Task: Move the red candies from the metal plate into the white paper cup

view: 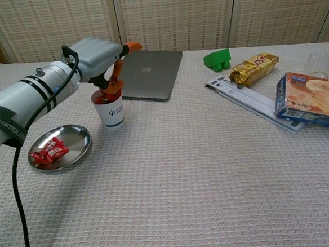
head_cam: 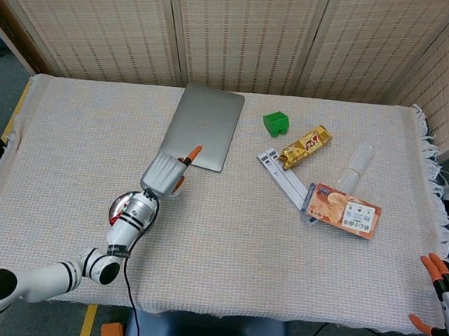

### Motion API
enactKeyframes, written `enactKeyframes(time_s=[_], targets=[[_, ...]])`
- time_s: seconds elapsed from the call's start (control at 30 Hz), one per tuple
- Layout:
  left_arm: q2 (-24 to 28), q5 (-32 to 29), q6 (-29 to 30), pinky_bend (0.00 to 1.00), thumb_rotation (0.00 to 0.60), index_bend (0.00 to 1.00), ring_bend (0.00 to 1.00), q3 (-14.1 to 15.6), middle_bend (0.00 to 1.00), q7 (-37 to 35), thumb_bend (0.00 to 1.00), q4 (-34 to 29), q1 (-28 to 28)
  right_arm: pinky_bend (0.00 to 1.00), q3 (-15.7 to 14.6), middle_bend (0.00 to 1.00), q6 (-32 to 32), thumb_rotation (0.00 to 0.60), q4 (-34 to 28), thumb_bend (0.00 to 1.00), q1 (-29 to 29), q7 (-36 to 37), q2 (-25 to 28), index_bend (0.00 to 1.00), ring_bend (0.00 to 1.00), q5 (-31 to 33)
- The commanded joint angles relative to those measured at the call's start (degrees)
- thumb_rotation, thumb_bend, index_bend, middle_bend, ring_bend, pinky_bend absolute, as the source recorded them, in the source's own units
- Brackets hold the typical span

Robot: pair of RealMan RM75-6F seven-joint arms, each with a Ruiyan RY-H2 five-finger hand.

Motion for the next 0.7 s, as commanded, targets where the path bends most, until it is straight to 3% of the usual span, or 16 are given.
enactKeyframes(time_s=[0.03, 0.23, 0.4, 0.57, 0.7], targets=[[-2.0, 1.2, -0.4, 1.00, 0.600, 0.00, 0.67, 0.8, 0.52, -1.3, 0.45, 3.6, -1.0, 0.00, 0.0, 0.00, 0.0, 0.600, 0.0, 0.06, 0.0, 0.1, 0.0, 0.00, 0.00, 0.1], [-2.7, 1.7, -0.5, 1.00, 0.600, 0.00, 0.59, 1.3, 0.45, -3.3, 0.45, 5.5, -0.8, 0.00, 0.1, 0.00, -0.2, 0.600, 0.1, 0.06, 0.1, 0.3, 0.1, 0.00, 0.00, 0.2], [-1.3, 2.3, 0.8, 1.00, 0.600, 0.00, 0.53, 1.1, 0.40, -4.2, 0.43, 3.2, -0.2, 0.00, 0.1, 0.00, -0.2, 0.600, 0.1, 0.06, 0.1, 0.2, 0.0, 0.00, 0.00, 0.1], [2.3, 3.9, 4.0, 0.91, 0.600, 0.00, 0.42, 1.1, 0.32, -5.1, 0.39, -4.0, 1.4, 0.00, 0.0, 0.00, 0.0, 0.600, 0.1, 0.06, 0.0, 0.1, 0.0, 0.00, 0.00, -0.2], [9.2, 5.2, 8.2, 0.77, 0.600, 0.00, 0.32, 2.4, 0.25, -6.7, 0.39, -16.8, 5.9, 0.00, -0.2, 0.00, 1.1, 0.600, 0.1, 0.06, -0.3, 0.2, 0.0, 0.00, 0.00, -1.2]])
